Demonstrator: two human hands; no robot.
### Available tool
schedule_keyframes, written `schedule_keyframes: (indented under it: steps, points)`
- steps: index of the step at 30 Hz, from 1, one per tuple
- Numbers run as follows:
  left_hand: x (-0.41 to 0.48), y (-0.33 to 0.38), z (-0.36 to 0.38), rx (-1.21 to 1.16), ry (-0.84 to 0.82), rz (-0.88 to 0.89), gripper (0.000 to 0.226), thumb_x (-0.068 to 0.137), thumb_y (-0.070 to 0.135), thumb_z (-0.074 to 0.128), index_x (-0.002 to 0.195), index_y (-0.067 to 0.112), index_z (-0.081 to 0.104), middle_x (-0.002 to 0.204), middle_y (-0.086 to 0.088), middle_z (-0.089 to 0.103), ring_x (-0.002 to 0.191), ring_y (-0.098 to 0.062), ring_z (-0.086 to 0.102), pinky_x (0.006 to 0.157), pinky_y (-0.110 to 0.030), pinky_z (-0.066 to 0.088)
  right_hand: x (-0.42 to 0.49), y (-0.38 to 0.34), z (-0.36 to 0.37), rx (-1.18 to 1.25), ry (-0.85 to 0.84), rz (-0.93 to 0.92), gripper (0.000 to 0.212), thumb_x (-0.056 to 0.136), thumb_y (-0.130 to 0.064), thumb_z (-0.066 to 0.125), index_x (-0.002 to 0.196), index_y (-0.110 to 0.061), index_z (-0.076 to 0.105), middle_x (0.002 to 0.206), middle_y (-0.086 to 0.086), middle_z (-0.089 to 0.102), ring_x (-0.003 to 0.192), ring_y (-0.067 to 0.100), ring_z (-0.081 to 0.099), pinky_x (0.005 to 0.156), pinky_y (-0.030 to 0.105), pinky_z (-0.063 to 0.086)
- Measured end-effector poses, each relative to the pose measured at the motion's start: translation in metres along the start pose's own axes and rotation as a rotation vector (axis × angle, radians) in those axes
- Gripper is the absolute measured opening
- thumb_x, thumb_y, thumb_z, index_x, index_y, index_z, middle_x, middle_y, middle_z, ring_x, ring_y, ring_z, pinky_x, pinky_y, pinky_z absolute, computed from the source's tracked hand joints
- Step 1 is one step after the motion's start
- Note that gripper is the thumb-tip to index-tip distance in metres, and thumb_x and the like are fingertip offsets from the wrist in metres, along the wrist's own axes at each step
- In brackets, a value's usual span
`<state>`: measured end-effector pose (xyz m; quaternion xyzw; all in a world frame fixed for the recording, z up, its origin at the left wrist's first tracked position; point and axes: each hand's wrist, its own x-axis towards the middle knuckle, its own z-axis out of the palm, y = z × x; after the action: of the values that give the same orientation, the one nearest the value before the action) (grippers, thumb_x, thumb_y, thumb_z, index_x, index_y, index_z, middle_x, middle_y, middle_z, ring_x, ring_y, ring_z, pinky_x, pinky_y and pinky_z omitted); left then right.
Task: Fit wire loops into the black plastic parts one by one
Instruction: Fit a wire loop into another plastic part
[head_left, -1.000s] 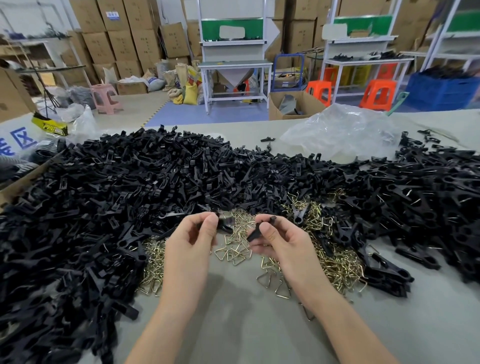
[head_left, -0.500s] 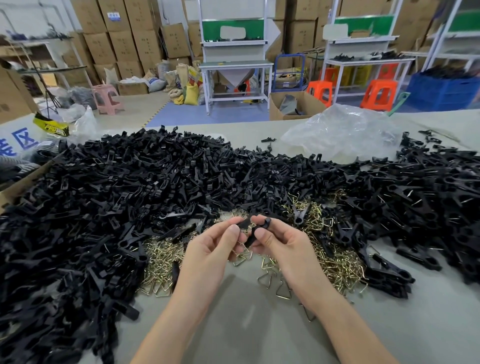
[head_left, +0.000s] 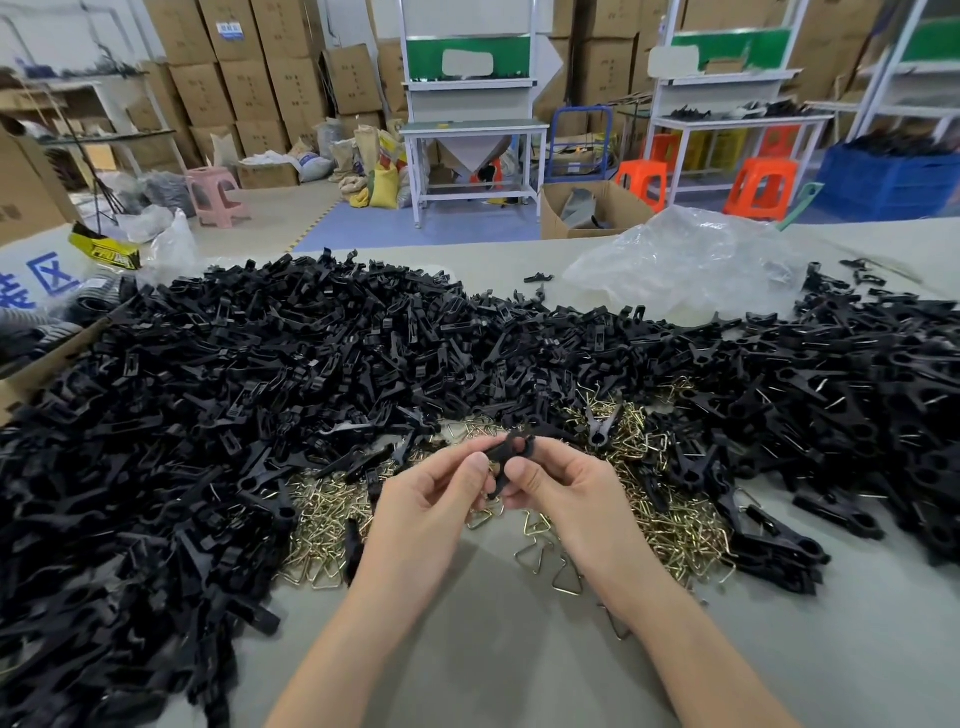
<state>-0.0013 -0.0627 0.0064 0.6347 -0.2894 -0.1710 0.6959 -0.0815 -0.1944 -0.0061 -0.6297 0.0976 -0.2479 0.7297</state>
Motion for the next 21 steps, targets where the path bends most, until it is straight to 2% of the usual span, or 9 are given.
schedule_keyframes:
  steps: [4, 6, 9, 12, 16, 18, 19, 21]
  points:
    - [0.0, -0.001, 0.0, 0.061, -0.029, 0.014, 0.027, 0.101, 0.013, 0.057, 0.109, 0.029, 0.077, 0.07, 0.01, 0.066, 0.064, -0.002, 0.055, 0.066, -0.011, 0.047, -0.001, 0.001, -0.002, -0.021, 0.009, 0.003, 0.016, 0.094, -0.011, 0.067, 0.097, -0.021, 0.079, 0.078, 0.0, 0.073, 0.073, 0.009, 0.067, 0.072, 0.02, 0.055]
    - [0.0, -0.002, -0.001, 0.085, -0.03, 0.02, 0.024, 0.1, 0.013, 0.058, 0.109, 0.027, 0.076, 0.068, 0.011, 0.063, 0.064, -0.003, 0.053, 0.065, -0.012, 0.046, 0.0, 0.001, -0.002, -0.018, 0.022, 0.005, 0.018, 0.091, -0.016, 0.07, 0.106, -0.022, 0.077, 0.079, 0.001, 0.074, 0.072, 0.01, 0.067, 0.071, 0.02, 0.055]
    - [0.0, -0.004, -0.002, 0.136, -0.023, 0.032, 0.02, 0.1, 0.016, 0.06, 0.106, 0.028, 0.075, 0.062, 0.017, 0.058, 0.059, 0.001, 0.048, 0.059, -0.01, 0.041, 0.0, 0.0, -0.003, 0.007, 0.029, 0.0, 0.038, 0.082, -0.025, 0.073, 0.12, -0.029, 0.071, 0.078, 0.002, 0.071, 0.073, 0.013, 0.067, 0.072, 0.025, 0.057]
    - [-0.001, -0.004, -0.003, 0.192, -0.03, 0.051, 0.02, 0.1, 0.022, 0.059, 0.103, 0.031, 0.077, 0.059, 0.019, 0.055, 0.055, 0.003, 0.043, 0.056, -0.007, 0.036, -0.001, -0.003, -0.004, 0.005, -0.015, -0.01, 0.023, 0.083, -0.026, 0.074, 0.105, -0.029, 0.075, 0.077, 0.001, 0.071, 0.071, 0.013, 0.067, 0.071, 0.024, 0.057]
    - [-0.001, -0.006, -0.007, 0.269, 0.009, 0.078, 0.021, 0.102, 0.035, 0.051, 0.106, 0.035, 0.071, 0.07, 0.012, 0.062, 0.065, -0.001, 0.053, 0.064, -0.014, 0.044, -0.001, -0.004, -0.006, 0.037, 0.023, -0.007, 0.016, 0.077, -0.026, 0.077, 0.094, -0.028, 0.076, 0.077, 0.0, 0.072, 0.07, 0.015, 0.069, 0.07, 0.021, 0.057]
    - [0.001, -0.011, -0.014, 0.547, 0.06, 0.142, 0.019, 0.101, 0.04, 0.051, 0.111, 0.038, 0.067, 0.078, 0.016, 0.064, 0.073, -0.001, 0.056, 0.07, -0.02, 0.047, 0.0, -0.005, -0.009, 0.05, 0.092, -0.003, 0.023, 0.07, -0.032, 0.083, 0.091, -0.028, 0.075, 0.076, 0.0, 0.071, 0.073, 0.019, 0.071, 0.072, 0.023, 0.058]
    - [0.001, -0.013, -0.017, 0.742, 0.057, 0.188, 0.022, 0.1, 0.042, 0.051, 0.114, 0.037, 0.066, 0.084, 0.018, 0.062, 0.081, -0.002, 0.056, 0.077, -0.026, 0.048, 0.001, -0.004, -0.011, 0.053, 0.124, -0.003, 0.028, 0.066, -0.037, 0.085, 0.091, -0.029, 0.074, 0.076, 0.0, 0.071, 0.075, 0.02, 0.072, 0.074, 0.024, 0.059]
    - [-0.001, -0.018, -0.019, 1.054, -0.027, 0.253, 0.032, 0.097, 0.049, 0.051, 0.119, 0.032, 0.065, 0.098, 0.017, 0.057, 0.096, -0.009, 0.053, 0.09, -0.032, 0.043, 0.002, -0.003, -0.013, 0.057, 0.167, -0.011, 0.033, 0.06, -0.043, 0.086, 0.089, -0.032, 0.074, 0.076, 0.0, 0.07, 0.077, 0.021, 0.073, 0.076, 0.025, 0.06]
